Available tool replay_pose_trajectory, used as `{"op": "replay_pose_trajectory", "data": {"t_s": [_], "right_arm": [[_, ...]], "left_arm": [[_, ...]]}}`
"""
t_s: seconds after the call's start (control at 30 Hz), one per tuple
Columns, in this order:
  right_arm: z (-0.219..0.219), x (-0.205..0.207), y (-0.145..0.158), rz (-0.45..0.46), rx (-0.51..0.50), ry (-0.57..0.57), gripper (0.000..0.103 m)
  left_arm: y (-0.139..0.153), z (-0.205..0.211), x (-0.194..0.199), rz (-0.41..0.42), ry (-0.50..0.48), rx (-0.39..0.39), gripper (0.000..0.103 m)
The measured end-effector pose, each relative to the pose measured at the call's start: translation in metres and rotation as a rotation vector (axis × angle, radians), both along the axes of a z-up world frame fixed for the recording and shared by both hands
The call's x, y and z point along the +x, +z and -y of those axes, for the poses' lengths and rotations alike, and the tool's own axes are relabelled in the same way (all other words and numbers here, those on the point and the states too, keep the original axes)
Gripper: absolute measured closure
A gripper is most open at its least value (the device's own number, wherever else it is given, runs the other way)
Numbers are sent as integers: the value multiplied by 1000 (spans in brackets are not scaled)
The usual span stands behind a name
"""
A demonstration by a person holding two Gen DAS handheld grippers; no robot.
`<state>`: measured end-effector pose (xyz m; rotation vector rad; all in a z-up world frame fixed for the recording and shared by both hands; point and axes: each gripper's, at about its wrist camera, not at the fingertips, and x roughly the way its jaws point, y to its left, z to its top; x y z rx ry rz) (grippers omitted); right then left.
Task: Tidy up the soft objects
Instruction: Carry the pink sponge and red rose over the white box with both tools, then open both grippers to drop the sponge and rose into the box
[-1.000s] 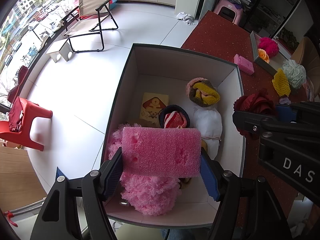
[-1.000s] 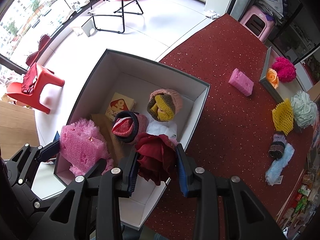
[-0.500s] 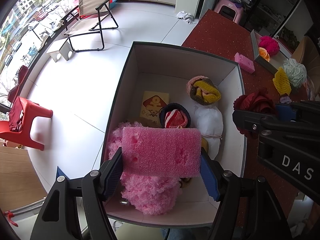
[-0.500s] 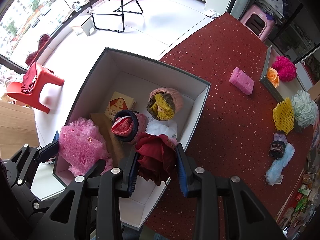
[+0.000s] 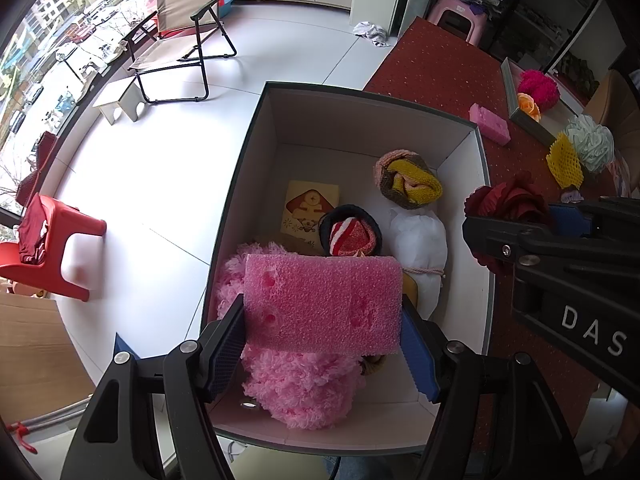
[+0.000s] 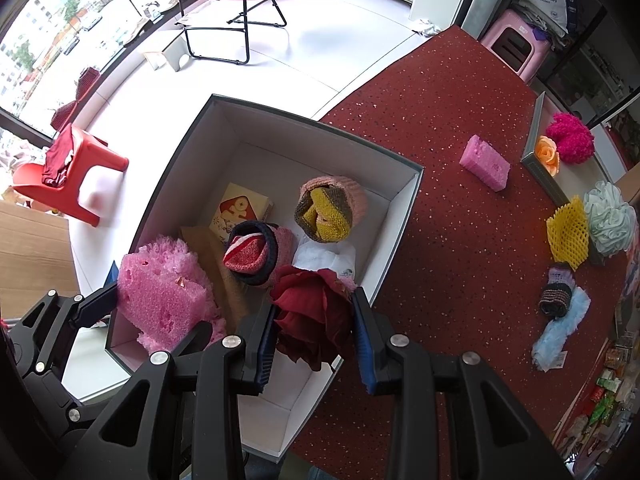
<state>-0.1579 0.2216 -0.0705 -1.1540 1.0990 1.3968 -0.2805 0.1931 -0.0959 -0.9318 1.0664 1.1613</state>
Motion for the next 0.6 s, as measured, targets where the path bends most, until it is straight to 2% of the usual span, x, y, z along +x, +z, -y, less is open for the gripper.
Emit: {"op": "replay_pose_trajectory", "data": {"t_s": [0.5,0.53,0.57,0.6], "right_arm": [[-2,-3,-4,11,-4,2,66],[-2,-3,-4,11,-4,4,65],[-2,-3,-5,6,-8,7,59],[-2,-3,-6,-3,-16,9,48]], "left_arm": [[-2,0,0,-3,0,-8,31],[-3,1,0,3,0,-12,29],[-3,1,-1,5,2,-14,16],[-3,1,-1,10,6,-16,10]]}}
